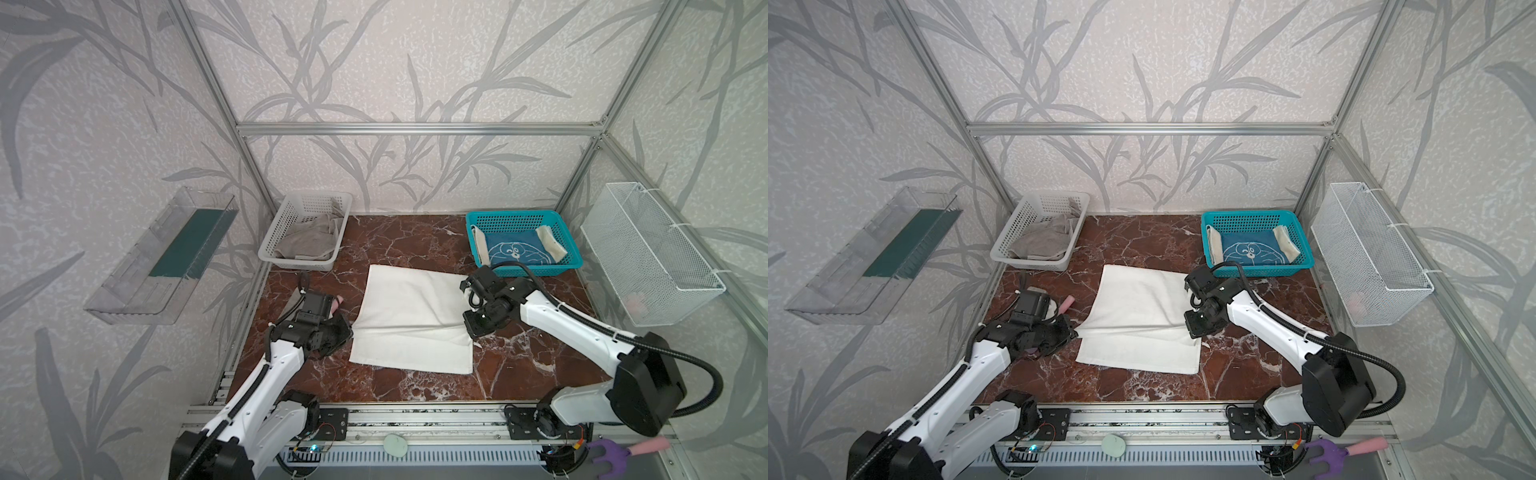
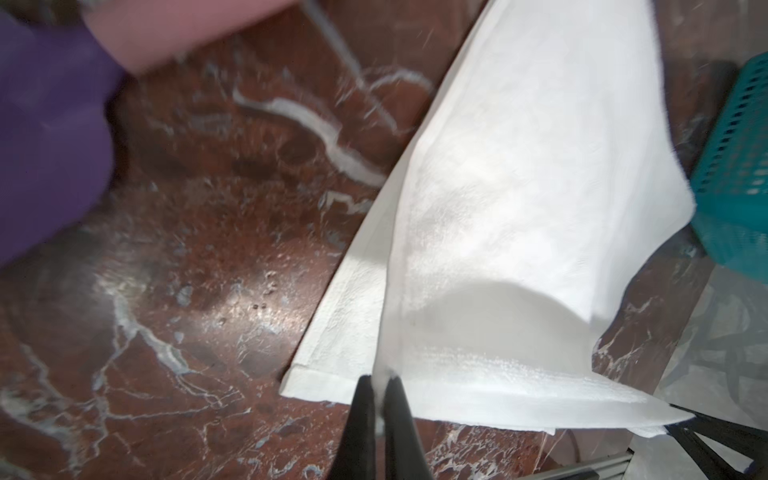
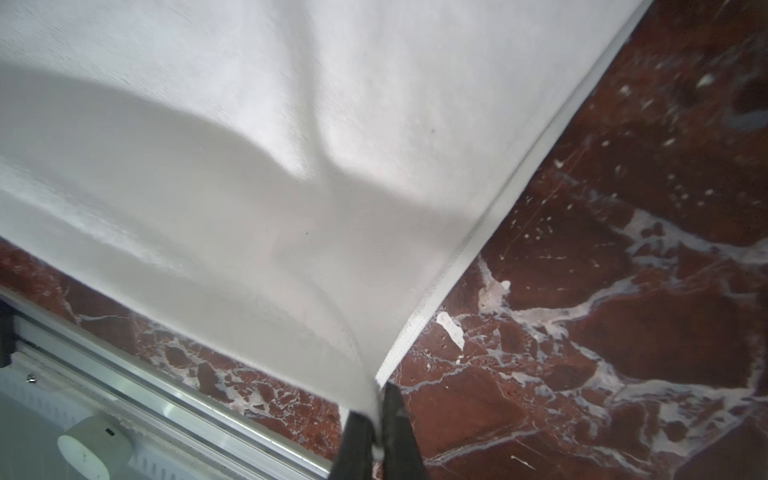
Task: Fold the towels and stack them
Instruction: 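Hold the folded towel's near corners with both grippers and smooth it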
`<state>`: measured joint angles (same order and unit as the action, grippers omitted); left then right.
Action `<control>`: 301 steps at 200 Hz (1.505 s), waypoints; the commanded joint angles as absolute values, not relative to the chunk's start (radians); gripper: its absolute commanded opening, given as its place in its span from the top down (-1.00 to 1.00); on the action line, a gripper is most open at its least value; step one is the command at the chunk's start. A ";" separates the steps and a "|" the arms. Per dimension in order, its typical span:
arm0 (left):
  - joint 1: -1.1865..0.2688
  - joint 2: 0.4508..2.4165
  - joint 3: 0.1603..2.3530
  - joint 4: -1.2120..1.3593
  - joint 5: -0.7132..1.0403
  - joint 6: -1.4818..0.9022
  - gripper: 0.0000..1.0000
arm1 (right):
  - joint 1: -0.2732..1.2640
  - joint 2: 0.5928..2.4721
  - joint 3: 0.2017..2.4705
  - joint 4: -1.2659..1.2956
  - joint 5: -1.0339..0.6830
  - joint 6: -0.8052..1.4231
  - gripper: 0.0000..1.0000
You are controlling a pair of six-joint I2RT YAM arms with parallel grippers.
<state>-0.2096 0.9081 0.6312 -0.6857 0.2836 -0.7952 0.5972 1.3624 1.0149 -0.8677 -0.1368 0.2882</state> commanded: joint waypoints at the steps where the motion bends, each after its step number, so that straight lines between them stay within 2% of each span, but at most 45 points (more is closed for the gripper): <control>1: -0.220 0.840 0.677 -0.870 0.133 -0.762 1.00 | 0.591 1.271 1.018 -1.055 -0.074 0.275 1.00; 25: -0.238 0.800 0.589 -0.831 0.150 -0.837 1.00 | 0.615 1.184 0.901 -1.035 -0.119 0.350 1.00; 36: -0.253 0.801 0.532 -0.768 0.166 -0.882 1.00 | 0.674 1.170 0.850 -0.987 -0.109 0.405 1.00; 46: -0.253 0.812 0.474 -0.714 0.183 -0.924 1.00 | 0.732 1.189 0.849 -0.967 -0.094 0.430 1.00; 70: -0.253 0.829 0.373 -0.628 0.203 -0.995 1.00 | 0.741 1.278 0.813 -0.917 -0.172 0.463 1.00; 109: -0.252 0.809 0.319 -0.640 0.139 -0.994 1.00 | 0.752 1.366 0.747 -0.878 -0.153 0.474 1.00; 116: -0.252 0.801 0.312 -0.641 0.125 -0.995 1.00 | 0.752 1.374 0.743 -0.871 -0.160 0.474 0.92; 124: -0.252 0.785 0.308 -0.638 0.119 -0.994 0.74 | 0.752 1.374 0.743 -0.870 -0.175 0.474 0.75; 133: -0.252 0.763 0.318 -0.648 0.117 -0.995 0.47 | 0.752 1.364 0.744 -0.874 -0.186 0.468 0.28; 140: -0.252 0.742 0.327 -0.657 0.122 -0.994 0.33 | 0.752 1.352 0.748 -0.884 -0.189 0.462 0.09; 153: -0.252 0.702 0.343 -0.664 0.131 -1.004 0.22 | 0.750 1.317 0.775 -0.919 -0.180 0.460 0.00; 174: -0.253 0.645 0.385 -0.693 0.131 -0.995 0.21 | 0.746 1.254 0.853 -1.006 -0.111 0.465 -0.11; 210: -0.253 0.657 0.464 -0.724 0.119 -0.899 0.28 | 0.741 1.186 0.892 -0.980 -0.127 0.477 -0.10; 246: -0.273 0.848 0.515 -0.632 0.238 -0.807 0.44 | 0.741 1.248 0.826 -0.822 -0.202 0.503 -0.01; 301: -0.518 1.230 0.618 -0.540 0.255 -0.771 0.48 | 0.791 1.493 0.819 -0.789 -0.272 0.476 0.33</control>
<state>-0.4278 1.1103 0.5655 -0.5797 0.2417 -0.7956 0.7696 1.4437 0.8433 -0.8074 -0.2245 0.4808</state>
